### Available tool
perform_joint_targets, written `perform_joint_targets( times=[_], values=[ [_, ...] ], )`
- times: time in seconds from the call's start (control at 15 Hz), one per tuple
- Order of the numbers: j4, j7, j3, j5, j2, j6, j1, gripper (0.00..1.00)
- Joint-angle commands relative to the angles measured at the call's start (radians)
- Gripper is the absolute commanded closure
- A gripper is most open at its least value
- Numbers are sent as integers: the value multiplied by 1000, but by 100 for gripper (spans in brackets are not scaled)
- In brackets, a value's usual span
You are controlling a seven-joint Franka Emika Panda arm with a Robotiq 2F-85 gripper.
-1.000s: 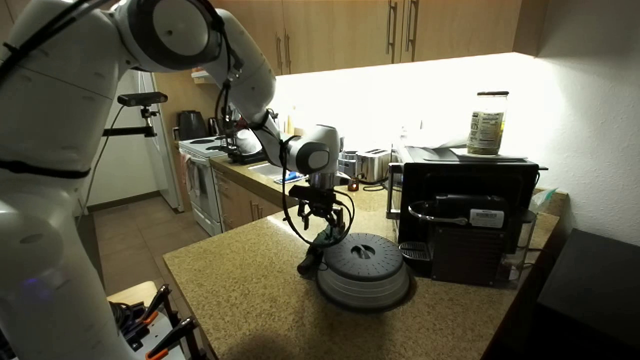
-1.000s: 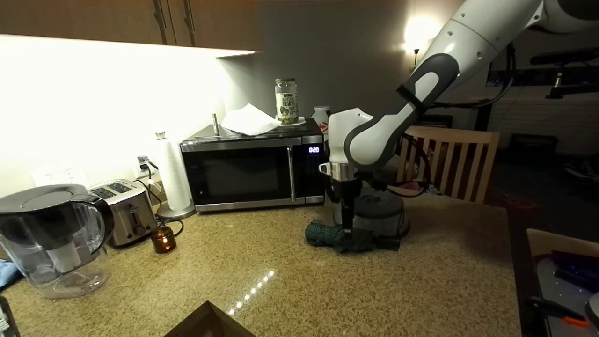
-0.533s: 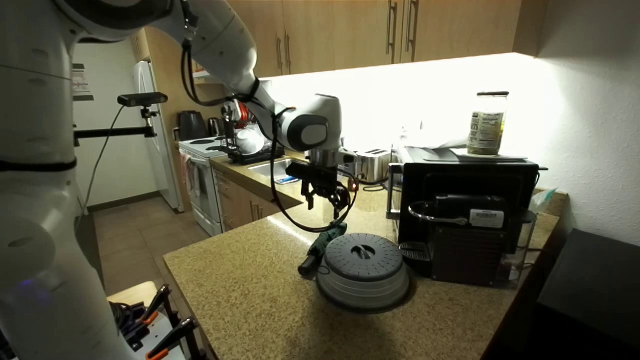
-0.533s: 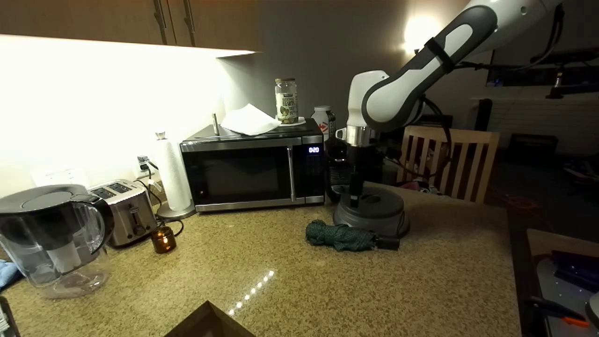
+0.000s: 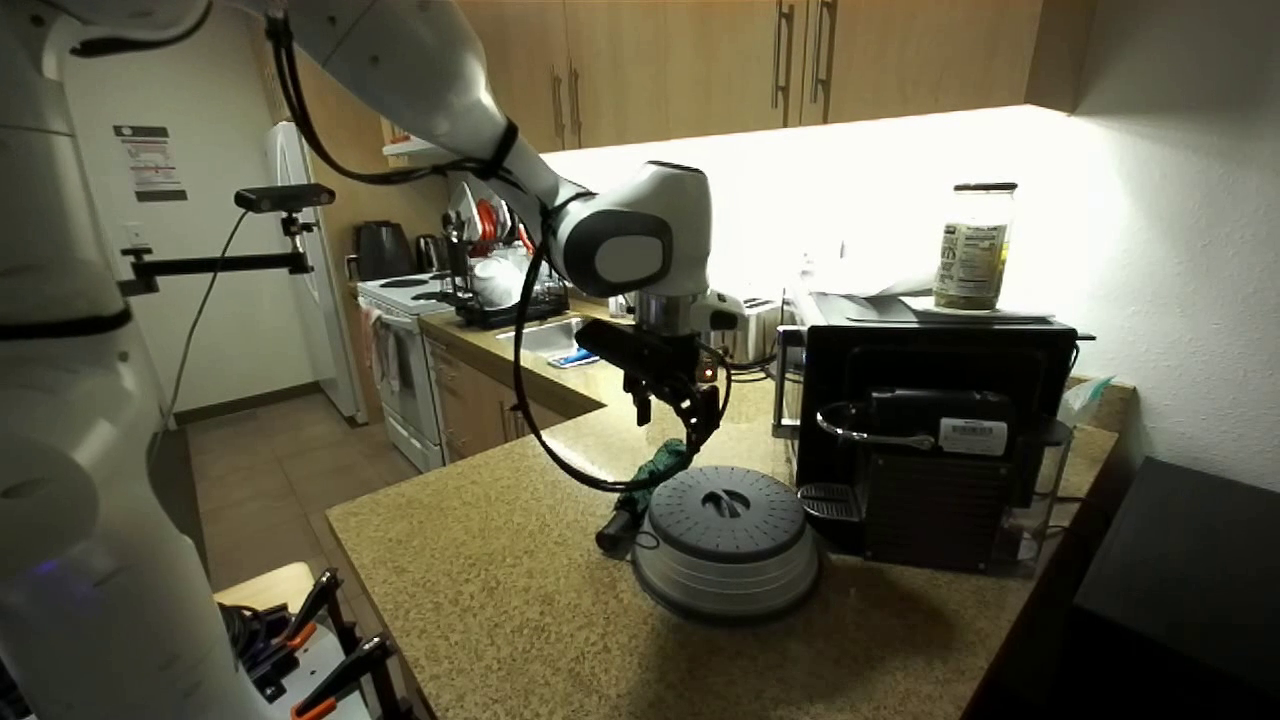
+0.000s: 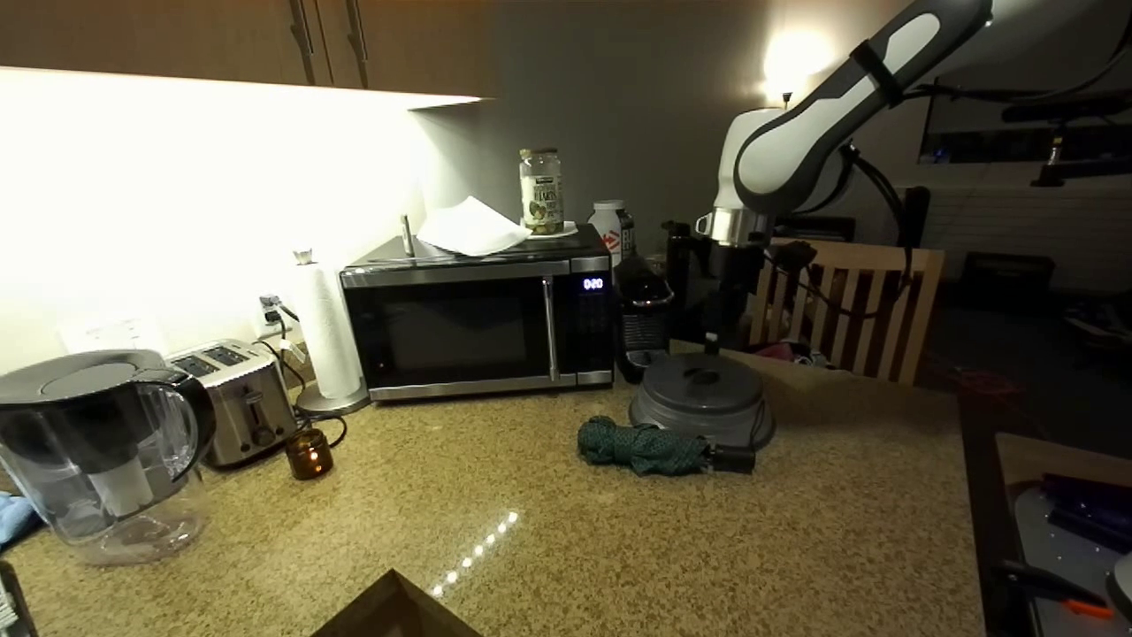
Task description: Take the umbrella and put it on the counter
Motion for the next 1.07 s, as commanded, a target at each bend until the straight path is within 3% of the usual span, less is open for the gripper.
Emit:
perform_joint_targets(
  times=[0.0, 0.47, 1.0],
  values=[
    [-69, 55, -39, 5, -96, -6, -12, 0],
    [-69, 206, -75, -90, -189, -80, -4, 0],
    [-56, 209, -76, -29, -242, -185, 12, 0]
  ],
)
